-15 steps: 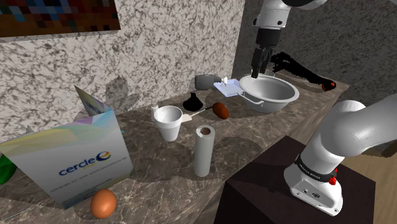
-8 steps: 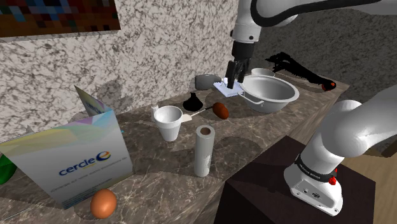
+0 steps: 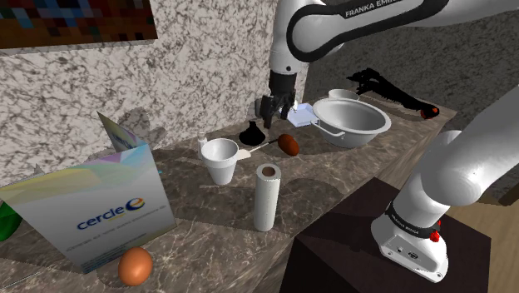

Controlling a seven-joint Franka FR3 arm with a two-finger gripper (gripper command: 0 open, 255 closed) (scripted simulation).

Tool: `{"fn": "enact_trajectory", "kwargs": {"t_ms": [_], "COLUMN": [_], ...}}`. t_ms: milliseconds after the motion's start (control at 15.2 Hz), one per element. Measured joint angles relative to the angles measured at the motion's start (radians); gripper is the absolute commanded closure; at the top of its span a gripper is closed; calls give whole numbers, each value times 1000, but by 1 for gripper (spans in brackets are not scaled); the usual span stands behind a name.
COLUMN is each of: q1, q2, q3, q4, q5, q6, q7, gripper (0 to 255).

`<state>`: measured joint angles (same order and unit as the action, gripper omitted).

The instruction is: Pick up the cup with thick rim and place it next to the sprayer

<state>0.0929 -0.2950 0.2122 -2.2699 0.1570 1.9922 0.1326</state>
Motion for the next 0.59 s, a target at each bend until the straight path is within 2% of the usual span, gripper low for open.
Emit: {"fn": "enact_trajectory", "kwargs": {"t_ms": [330,594], "q1": [15,33], "q2": [174,314], "q3": [60,90], "q4": [85,180], "q5": [-43,-102], "q6": [114,172], "q7": [100,185], "gripper": [0,0]}}
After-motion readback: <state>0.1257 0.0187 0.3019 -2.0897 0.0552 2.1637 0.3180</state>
